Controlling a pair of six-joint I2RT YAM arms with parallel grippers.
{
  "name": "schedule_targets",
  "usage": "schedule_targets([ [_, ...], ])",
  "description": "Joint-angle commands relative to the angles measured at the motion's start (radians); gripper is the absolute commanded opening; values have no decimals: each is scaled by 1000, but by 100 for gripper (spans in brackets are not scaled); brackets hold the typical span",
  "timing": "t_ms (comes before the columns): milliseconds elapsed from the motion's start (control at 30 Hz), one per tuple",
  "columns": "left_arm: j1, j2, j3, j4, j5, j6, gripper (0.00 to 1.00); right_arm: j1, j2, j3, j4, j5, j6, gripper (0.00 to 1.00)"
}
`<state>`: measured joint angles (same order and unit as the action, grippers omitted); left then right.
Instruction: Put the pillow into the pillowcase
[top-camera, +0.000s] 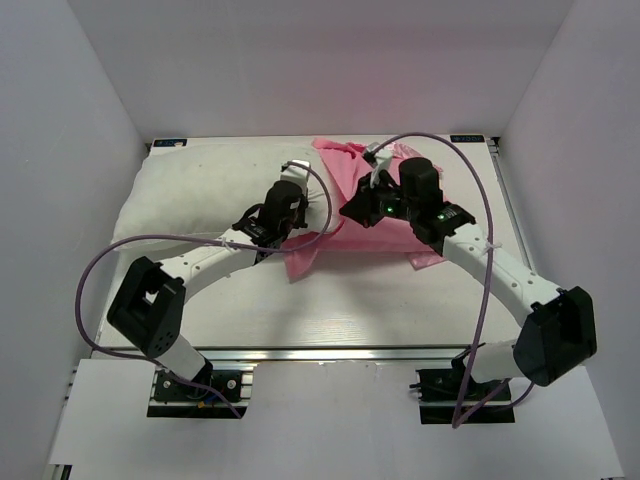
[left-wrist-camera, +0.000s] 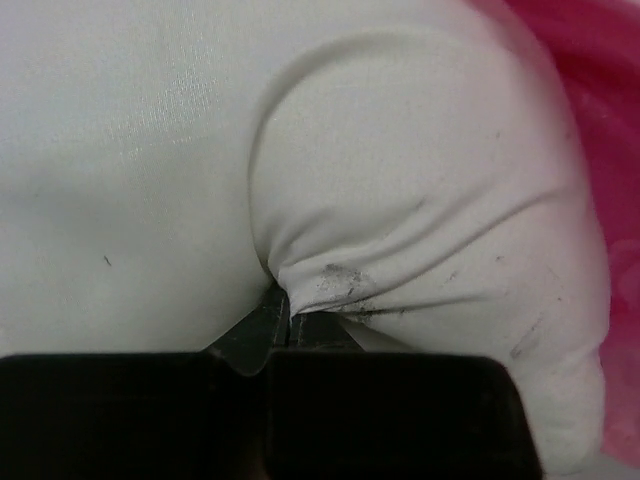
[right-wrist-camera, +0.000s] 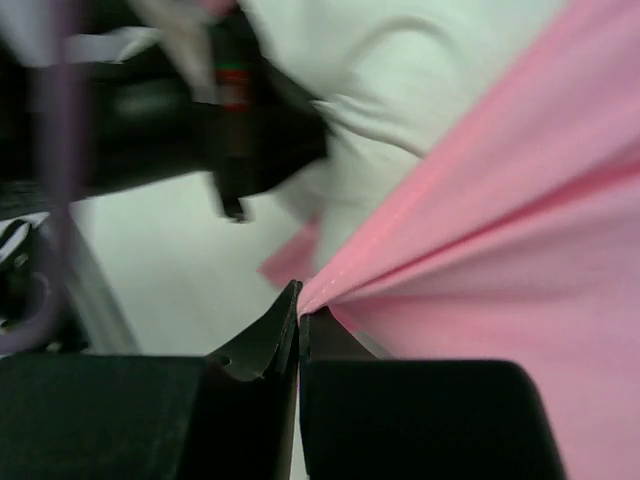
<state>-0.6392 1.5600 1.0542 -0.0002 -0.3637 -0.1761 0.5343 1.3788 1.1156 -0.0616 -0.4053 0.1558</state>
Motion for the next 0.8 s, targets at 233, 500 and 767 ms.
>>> schedule_targets([
  [233, 1, 22, -48, 246, 150, -181, 0, 81, 170, 220, -115, -113, 142, 0],
  [500, -48, -90, -164, 345, 34, -263, 0, 38, 282, 426, -155, -191, 218, 0],
  [767, 22, -57, -4, 315, -78, -209, 0, 36, 194, 282, -273, -237, 180, 0],
])
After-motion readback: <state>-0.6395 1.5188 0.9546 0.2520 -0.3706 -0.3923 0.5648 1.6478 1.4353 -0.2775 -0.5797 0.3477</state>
